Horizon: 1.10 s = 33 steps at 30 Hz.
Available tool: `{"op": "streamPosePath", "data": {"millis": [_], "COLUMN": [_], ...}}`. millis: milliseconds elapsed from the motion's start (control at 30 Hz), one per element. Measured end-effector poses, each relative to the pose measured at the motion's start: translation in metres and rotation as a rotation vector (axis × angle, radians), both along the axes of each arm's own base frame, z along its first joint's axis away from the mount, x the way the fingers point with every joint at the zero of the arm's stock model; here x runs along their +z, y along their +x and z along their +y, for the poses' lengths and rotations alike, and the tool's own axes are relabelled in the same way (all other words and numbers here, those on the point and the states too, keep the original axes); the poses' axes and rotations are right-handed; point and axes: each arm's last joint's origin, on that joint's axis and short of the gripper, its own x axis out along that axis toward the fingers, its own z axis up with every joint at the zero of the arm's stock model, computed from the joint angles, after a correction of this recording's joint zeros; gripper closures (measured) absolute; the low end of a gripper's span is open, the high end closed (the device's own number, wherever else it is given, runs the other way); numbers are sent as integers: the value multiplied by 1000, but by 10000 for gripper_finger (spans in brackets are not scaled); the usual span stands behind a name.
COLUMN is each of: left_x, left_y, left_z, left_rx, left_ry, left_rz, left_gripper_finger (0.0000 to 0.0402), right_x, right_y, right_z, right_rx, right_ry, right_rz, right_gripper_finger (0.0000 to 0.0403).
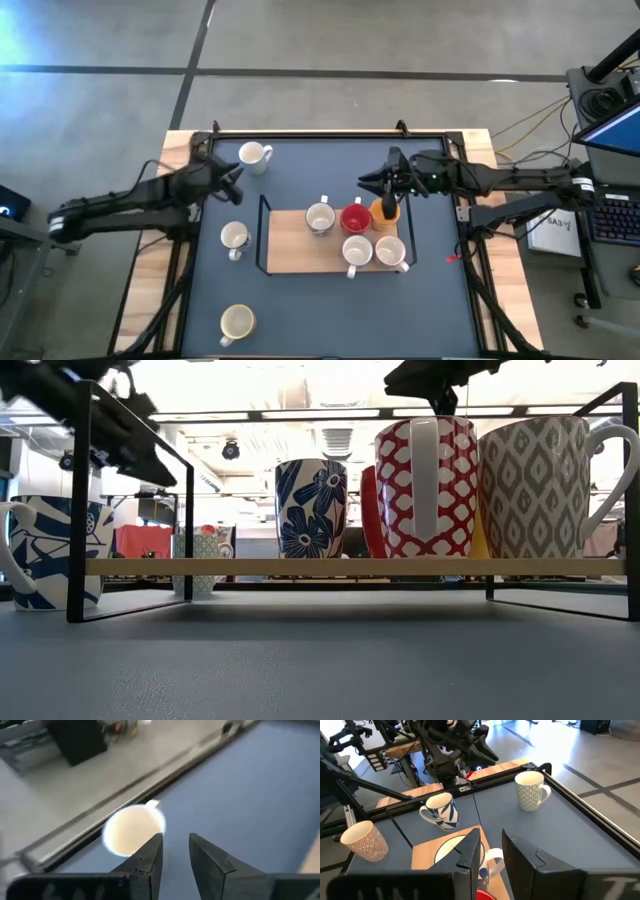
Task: Place coffee mugs
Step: Put the green cup on the shelf
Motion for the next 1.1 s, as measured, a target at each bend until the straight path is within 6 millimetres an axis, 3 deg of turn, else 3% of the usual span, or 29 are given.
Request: {"op": "streamPosePath", "data": {"millis": [200,533,767,1100], "left_x": [5,14,7,-8], "left_y": [25,31,32,50], "left_z": [27,77,94,111], "left_rx": [-109,-245,-295,-340], "left_ry": [-40,-156,-298,-344], "left_rz": [266,356,495,584], "left_gripper_finger": [323,330,338,337], "right_x": [-15,-52,-79,-87], "right_y": [-10,-21,-25,-31], "right_z": [1,4,7,11], "right_rx": [-15,-43,-46,-25], "right_ry": [55,188,245,254], "right_rz": [-8,41,118,136], "right_gripper_finger": [335,335,335,335]}}
